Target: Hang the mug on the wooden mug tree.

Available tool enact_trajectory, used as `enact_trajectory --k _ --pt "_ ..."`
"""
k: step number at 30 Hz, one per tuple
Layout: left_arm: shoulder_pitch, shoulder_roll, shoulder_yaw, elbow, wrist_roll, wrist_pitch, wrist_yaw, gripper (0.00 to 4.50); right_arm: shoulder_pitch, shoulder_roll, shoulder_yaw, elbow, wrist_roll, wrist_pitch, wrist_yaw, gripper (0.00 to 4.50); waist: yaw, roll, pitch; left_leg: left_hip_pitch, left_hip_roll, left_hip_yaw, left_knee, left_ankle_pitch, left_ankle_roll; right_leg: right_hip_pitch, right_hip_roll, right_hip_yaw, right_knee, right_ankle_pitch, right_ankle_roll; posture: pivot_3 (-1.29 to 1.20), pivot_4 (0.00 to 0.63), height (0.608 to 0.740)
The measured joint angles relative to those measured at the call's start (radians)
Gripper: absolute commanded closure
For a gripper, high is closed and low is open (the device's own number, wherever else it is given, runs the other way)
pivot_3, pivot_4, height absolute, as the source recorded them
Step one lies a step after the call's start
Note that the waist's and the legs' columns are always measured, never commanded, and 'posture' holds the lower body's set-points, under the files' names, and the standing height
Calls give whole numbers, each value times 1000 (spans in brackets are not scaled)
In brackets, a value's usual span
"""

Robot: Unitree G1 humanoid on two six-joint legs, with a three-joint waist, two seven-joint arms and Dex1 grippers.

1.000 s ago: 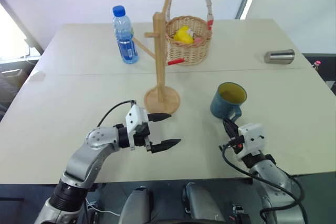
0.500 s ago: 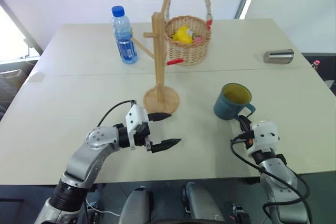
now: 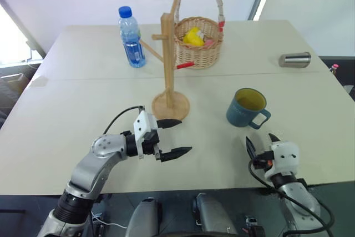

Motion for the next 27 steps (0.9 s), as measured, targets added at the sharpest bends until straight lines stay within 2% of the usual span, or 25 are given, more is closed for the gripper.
enact_trajectory --k 19,20,21,22,26,27 --pt "0 -2 -10 0 0 0 8 0 -176 23 -38 116 -12 2 -86 1083 0 0 0 0 0 0 0 0 0 0 0 0 1 0 0 0 150 740" --pt "1 -2 -10 0 0 0 9 0 -181 23 -38 122 -12 2 -86 1594 0 0 0 0 0 0 0 0 0 0 0 0 1 0 0 0 150 740" --pt "1 -2 -10 0 1 -1 9 0 -184 23 -38 128 -12 2 -85 1865 1 0 0 0 0 0 0 0 0 0 0 0 1 0 0 0 150 740" --pt "2 -2 -10 0 1 -1 10 0 -186 23 -38 132 -12 1 -84 2323 1 0 0 0 0 0 0 0 0 0 0 0 1 0 0 0 150 740" --pt "9 -2 -11 0 3 -4 11 0 -203 24 -38 154 -3 -5 -77 4422 1 0 0 0 0 0 0 0 0 0 0 0 1 0 0 0 150 740" --pt "10 -2 -12 0 3 -4 11 0 -212 21 -43 158 0 -10 -72 4474 1 0 0 0 0 0 0 0 0 0 0 0 1 0 0 0 150 740"
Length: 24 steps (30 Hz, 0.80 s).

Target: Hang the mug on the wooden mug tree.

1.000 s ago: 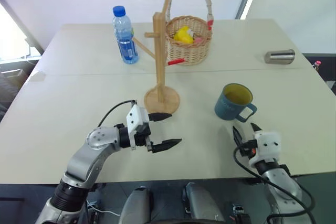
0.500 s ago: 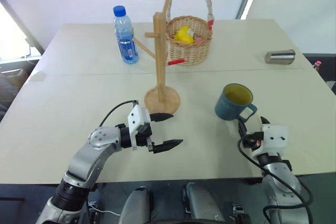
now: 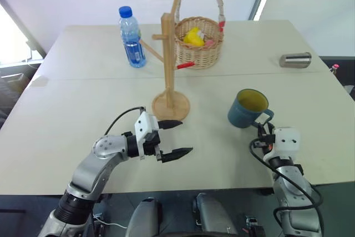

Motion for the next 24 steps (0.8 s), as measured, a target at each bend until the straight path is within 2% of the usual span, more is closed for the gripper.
enact_trajectory --k 9,15,19,24 --pt "1 0 -6 0 6 -4 5 0 1 -20 16 12 -22 -26 28 4474 -1 0 0 0 0 0 0 0 0 0 0 0 0 0 0 0 150 740" --pt "16 1 8 12 12 -23 8 0 -16 -254 99 -107 -178 -92 157 4474 -4 0 0 0 0 0 0 0 0 0 1 0 0 0 0 0 150 740" --pt "18 10 68 45 10 -37 16 0 -187 -410 139 -230 -163 -49 325 4474 -5 0 0 1 0 0 1 0 1 0 1 0 1 0 0 0 150 740" --pt "5 -1 172 67 -28 -49 51 0 -434 -499 149 -283 -68 85 467 4474 4 -4 2 -1 0 -2 1 1 1 1 0 -2 0 0 0 0 150 740"
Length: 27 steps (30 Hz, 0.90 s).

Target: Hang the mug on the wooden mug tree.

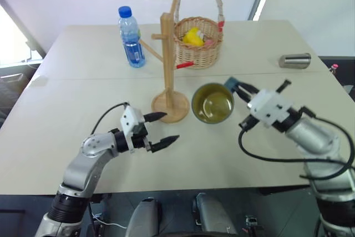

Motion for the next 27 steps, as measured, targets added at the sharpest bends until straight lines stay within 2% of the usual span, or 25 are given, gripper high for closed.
enact_trajectory --k 7,14,27 --pt "5 20 125 1 -41 -24 6 0 -236 -17 74 140 63 56 132 4474 -5 -1 1 -1 -1 2 0 0 0 -1 -2 1 -2 0 0 0 150 740" --pt "26 34 200 0 -100 -13 11 0 -369 12 164 313 60 -4 206 4474 -5 -1 1 -1 0 1 -1 0 0 -1 -2 1 -1 0 0 0 150 740" --pt "56 45 252 -65 -223 37 46 0 -485 78 234 484 15 -91 254 4474 -5 -1 1 -1 0 1 -1 0 0 -2 -3 1 -1 0 0 0 150 740"
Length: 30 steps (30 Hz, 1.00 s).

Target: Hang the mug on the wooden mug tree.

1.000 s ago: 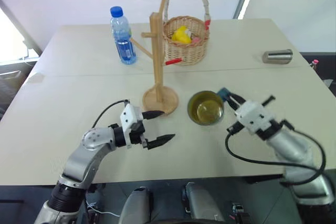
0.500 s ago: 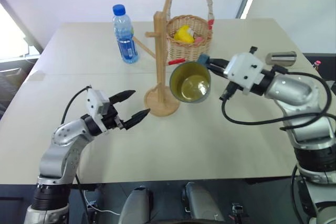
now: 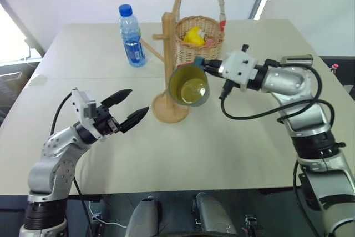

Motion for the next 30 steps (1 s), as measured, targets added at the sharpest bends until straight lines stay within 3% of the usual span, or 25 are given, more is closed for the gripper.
enact_trajectory --k 17,18,22,30 --pt "-14 26 1 -29 -23 19 3 0 -114 65 58 210 -68 -76 23 4474 0 0 0 -1 0 0 -1 0 0 -1 0 0 0 0 0 0 150 740" --pt "-18 27 1 -29 -23 19 3 0 -114 68 58 215 -69 -79 23 3858 0 0 0 -1 0 0 -1 0 0 -1 0 0 0 0 0 0 150 740" --pt "-24 27 0 -29 -23 18 5 0 -127 73 56 223 -75 -93 10 2176 -1 0 0 -1 0 0 -1 0 0 -1 0 0 0 0 0 0 150 740" --pt "-22 28 -5 -31 -21 23 38 0 -75 -41 -61 93 -17 -52 26 2176 5 0 0 -2 0 0 -1 0 0 -1 -1 0 -1 0 0 0 150 740"
